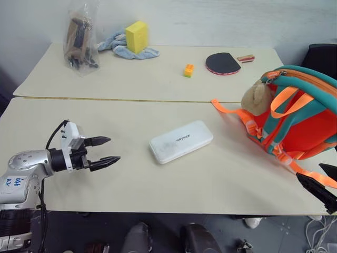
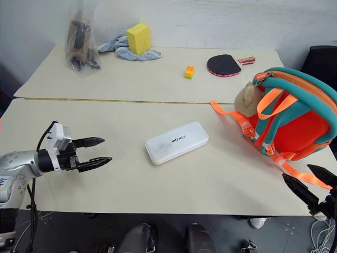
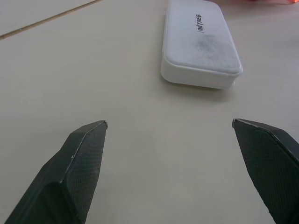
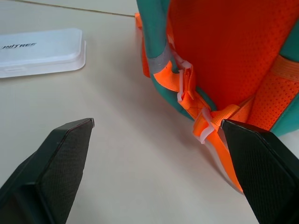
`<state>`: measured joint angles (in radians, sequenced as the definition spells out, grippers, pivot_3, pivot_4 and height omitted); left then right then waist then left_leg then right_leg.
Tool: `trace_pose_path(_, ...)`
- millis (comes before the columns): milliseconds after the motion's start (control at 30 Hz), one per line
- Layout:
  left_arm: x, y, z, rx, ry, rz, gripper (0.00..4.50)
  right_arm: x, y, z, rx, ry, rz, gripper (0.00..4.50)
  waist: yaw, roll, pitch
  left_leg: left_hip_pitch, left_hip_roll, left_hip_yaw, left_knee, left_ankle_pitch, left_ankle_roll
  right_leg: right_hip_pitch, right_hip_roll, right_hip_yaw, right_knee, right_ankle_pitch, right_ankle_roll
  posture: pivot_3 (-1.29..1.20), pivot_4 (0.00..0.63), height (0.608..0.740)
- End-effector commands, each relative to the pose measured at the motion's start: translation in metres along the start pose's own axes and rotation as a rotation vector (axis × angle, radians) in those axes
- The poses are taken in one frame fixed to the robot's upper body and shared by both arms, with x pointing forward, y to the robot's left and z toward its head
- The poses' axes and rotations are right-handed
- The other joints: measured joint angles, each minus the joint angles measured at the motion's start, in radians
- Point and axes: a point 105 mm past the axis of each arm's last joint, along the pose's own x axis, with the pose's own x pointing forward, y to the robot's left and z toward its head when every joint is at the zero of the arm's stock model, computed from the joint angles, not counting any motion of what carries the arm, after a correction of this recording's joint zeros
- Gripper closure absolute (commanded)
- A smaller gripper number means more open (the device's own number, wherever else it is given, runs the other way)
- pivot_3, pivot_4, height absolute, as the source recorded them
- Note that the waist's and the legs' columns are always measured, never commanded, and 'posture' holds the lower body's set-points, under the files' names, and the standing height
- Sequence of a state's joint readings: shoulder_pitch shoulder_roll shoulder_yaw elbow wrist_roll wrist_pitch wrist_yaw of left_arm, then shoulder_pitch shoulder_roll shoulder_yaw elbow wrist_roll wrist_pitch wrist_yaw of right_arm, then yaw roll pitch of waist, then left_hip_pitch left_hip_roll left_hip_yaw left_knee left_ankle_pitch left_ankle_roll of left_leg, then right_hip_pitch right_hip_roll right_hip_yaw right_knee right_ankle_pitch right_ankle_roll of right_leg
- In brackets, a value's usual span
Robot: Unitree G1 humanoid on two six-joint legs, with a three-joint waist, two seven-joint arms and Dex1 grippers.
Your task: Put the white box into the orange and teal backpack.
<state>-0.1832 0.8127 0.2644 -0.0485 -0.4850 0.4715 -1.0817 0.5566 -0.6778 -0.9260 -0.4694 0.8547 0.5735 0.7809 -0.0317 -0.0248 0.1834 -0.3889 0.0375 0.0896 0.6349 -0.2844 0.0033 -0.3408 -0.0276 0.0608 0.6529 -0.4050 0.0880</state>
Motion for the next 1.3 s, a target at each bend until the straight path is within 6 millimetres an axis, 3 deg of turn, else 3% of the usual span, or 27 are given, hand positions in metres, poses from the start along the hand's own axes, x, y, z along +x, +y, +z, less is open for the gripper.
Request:
trace_pose_path(33,-0.004,0.000,0.006,0.058,0.011,0.011,0.00,-0.002,-0.001,0.005,-0.002,-0.023,-0.014,0.05,0.000,0.000,0.000,0.000,0.000,0.000,0.000,0.000,0.000,0.000,0.000,0.000,0.000,0.000,0.000,0.00,0.150,0.740)
trace_pose_path(467,0.005,-0.001,0.005,0.048,0.014,0.015,0.00,-0.002,-0.002,0.004,-0.033,-0.010,-0.031,0.05,-0.001,0.000,0.000,0.000,0.000,0.000,0.000,0.000,0.000,0.000,0.000,0.000,0.000,0.000,0.000,0.00,0.150,0.740)
trace_pose_path(567,0.008,-0.003,0.006,0.044,0.014,0.000,0.00,0.003,0.008,0.005,-0.070,0.002,0.003,0.05,-0.001,0.000,0.000,0.000,0.000,0.000,0.000,0.000,0.000,0.000,0.000,0.000,0.000,0.000,0.000,0.00,0.150,0.740)
trace_pose_path(633,0.015,-0.006,0.009,0.064,0.017,-0.021,0.00,0.017,0.021,0.007,-0.125,0.006,0.053,0.05,-0.002,0.000,0.000,0.000,0.000,0.000,0.000,0.000,-0.001,0.000,0.000,0.000,0.000,0.000,0.000,0.00,0.150,0.740)
trace_pose_path(733,0.026,-0.013,0.007,0.083,0.031,-0.055,0.58,0.039,0.033,0.007,-0.177,0.012,0.103,0.64,-0.007,0.000,0.000,0.001,0.000,0.000,0.000,0.002,-0.002,0.000,0.000,0.000,0.002,0.000,0.000,0.00,0.150,0.740)
trace_pose_path(933,0.051,-0.021,0.003,0.135,0.042,-0.079,2.46,0.076,0.078,0.007,-0.224,0.029,0.303,2.69,-0.005,0.000,0.000,0.001,0.000,0.000,0.001,0.005,-0.005,-0.001,0.001,0.001,0.004,0.000,0.000,0.00,0.150,0.740)
trace_pose_path(1100,0.069,-0.020,0.008,0.164,0.011,-0.048,4.05,0.111,0.095,0.008,-0.260,0.005,0.338,4.40,-0.001,0.000,0.000,0.000,0.000,0.000,0.005,0.005,-0.005,-0.001,0.001,0.001,0.005,0.000,0.000,0.00,0.150,0.740)
trace_pose_path(1167,0.072,-0.025,0.007,0.174,0.010,-0.069,4.44,0.124,0.102,0.010,-0.271,-0.011,0.365,4.50,-0.002,0.000,0.000,-0.001,0.000,0.000,0.009,0.004,-0.004,-0.001,0.001,0.000,0.007,0.000,0.000,0.00,0.150,0.740)
trace_pose_path(1300,0.077,-0.023,0.001,0.150,0.040,-0.040,4.44,0.156,0.099,0.015,-0.306,-0.031,0.321,4.50,-0.006,0.000,0.000,-0.001,0.000,0.000,0.011,0.004,-0.005,-0.001,0.001,0.000,0.008,0.000,0.000,0.00,0.150,0.740)
